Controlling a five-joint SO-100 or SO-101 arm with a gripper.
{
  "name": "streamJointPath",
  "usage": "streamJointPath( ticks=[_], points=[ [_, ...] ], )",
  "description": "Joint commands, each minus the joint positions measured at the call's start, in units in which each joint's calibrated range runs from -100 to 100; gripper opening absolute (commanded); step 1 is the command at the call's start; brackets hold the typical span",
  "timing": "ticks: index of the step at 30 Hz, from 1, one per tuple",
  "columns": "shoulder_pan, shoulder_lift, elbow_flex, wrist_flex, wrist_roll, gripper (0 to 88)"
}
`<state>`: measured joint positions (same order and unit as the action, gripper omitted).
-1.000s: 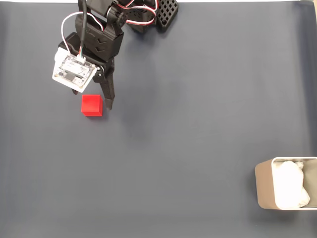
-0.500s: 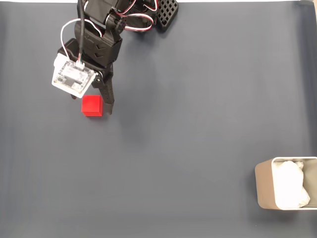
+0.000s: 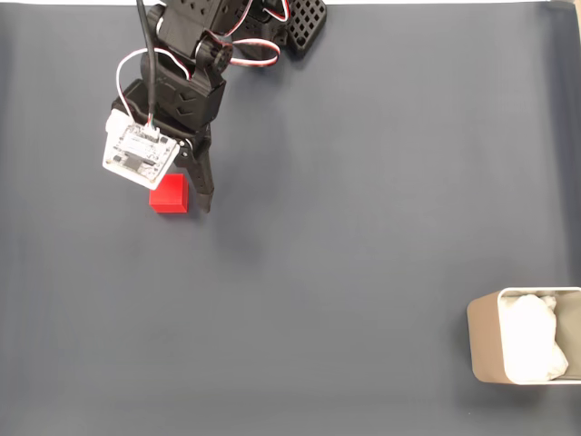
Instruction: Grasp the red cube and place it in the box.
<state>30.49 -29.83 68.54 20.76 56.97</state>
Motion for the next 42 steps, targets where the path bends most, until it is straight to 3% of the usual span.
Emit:
streamJointPath(
  ticks=[1,42],
  points=[
    [-0.66,0.71,-0.1,-1.91,-0.68,32.0],
    [-3.07,2.62,0.99,-4.37,-0.93,32.7]
  ],
)
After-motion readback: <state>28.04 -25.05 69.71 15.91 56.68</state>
